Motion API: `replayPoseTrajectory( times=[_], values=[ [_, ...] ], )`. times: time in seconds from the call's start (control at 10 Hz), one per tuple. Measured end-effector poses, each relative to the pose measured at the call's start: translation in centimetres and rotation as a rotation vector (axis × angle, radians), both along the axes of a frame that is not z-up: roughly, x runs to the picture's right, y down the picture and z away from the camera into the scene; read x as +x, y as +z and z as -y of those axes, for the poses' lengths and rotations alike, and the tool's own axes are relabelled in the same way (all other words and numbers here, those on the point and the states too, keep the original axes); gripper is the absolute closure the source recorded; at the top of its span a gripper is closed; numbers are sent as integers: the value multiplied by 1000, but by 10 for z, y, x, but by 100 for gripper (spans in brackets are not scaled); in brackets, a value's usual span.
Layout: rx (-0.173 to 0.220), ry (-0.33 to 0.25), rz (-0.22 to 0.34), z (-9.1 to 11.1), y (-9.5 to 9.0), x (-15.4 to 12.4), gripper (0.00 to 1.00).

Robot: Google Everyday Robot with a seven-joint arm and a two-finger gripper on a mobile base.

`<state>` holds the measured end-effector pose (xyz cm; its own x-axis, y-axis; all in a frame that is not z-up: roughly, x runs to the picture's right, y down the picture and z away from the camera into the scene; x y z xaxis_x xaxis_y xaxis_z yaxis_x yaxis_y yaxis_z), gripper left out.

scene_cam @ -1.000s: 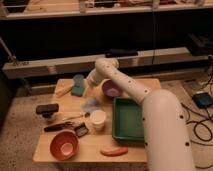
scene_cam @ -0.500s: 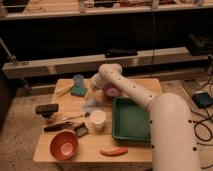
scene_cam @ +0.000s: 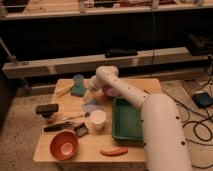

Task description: Place sponge in tray

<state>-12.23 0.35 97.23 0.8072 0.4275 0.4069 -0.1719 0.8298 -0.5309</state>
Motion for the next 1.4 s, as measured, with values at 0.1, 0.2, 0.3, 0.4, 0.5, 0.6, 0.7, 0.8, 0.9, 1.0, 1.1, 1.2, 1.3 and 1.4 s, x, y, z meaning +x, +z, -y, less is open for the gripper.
replayPoseTrajectory(
  times=[0.1,0.2,0.3,0.4,0.5,0.6,0.7,0.8,0.9,1.0,1.1,1.2,1.3,1.4],
  values=[
    [2,4,6,0,3,-1,20],
    [4,12,19,1,6,-2,20],
    [4,21,28,0,11,-3,20],
    [5,26,33,-1,15,-5,20],
    [6,28,36,-2,20,-8,20],
    [8,29,38,-2,24,-12,20],
    [10,34,38,-1,27,-14,20],
    [9,40,38,0,30,-13,21],
    [7,47,39,1,33,-13,30],
    [-3,50,44,1,35,-15,38],
    [-19,55,55,-1,36,-17,46],
    [-101,69,118,-5,40,-16,61],
    [-153,55,157,-8,40,-18,69],
    [-193,37,190,-10,38,-23,79]
  ],
)
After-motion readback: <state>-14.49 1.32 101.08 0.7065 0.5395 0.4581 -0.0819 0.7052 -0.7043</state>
